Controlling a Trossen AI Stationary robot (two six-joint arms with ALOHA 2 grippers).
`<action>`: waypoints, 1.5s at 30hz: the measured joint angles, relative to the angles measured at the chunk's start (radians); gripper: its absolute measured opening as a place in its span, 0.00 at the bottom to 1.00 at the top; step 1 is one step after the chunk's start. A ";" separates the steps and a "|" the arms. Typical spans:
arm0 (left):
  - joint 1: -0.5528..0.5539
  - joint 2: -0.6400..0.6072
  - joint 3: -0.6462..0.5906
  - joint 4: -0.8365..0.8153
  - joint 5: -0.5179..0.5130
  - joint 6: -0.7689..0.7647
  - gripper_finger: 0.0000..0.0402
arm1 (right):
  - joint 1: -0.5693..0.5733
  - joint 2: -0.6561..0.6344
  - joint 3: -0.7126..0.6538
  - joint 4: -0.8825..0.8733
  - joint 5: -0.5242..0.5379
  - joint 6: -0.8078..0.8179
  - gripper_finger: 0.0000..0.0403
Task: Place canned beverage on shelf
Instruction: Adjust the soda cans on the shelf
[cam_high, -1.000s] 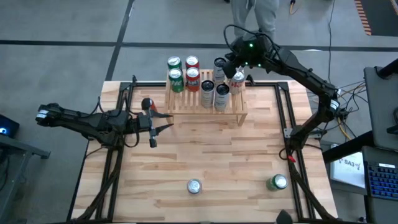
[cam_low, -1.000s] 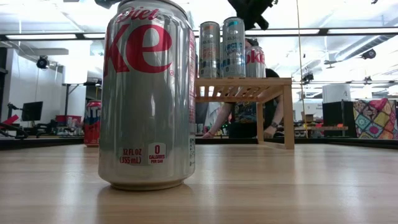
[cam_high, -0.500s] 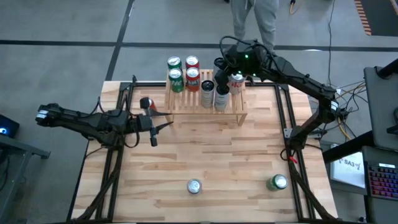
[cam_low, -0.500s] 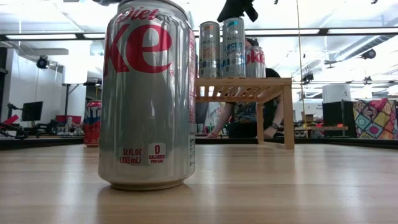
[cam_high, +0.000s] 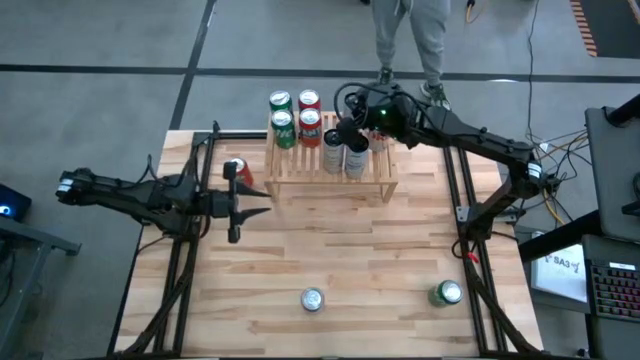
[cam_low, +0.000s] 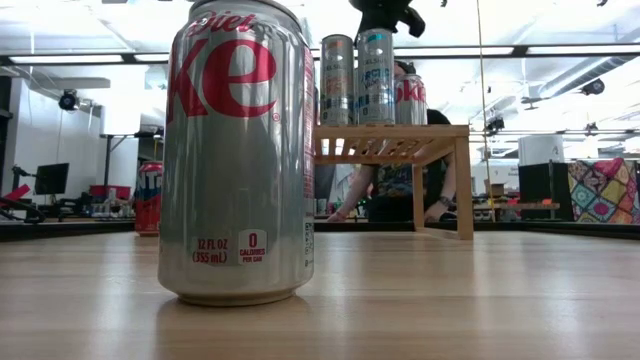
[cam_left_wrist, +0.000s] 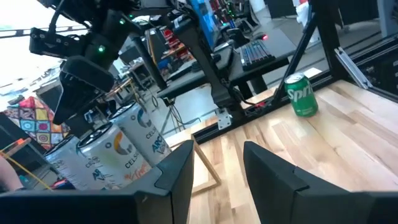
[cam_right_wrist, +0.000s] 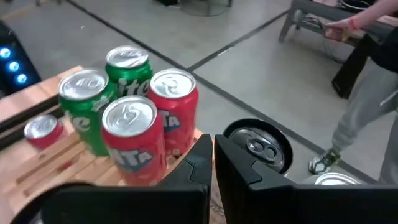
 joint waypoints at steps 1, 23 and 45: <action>0.000 -0.007 -0.004 0.000 -0.001 -0.001 0.31 | 0.000 0.001 0.000 0.004 0.007 0.012 0.02; 0.000 -0.003 0.003 -0.003 -0.005 -0.021 0.31 | -0.062 0.005 0.000 -0.012 0.018 0.139 0.02; 0.000 -0.003 0.003 -0.005 -0.005 -0.018 0.31 | -0.064 0.005 -0.063 -0.008 0.019 0.144 0.02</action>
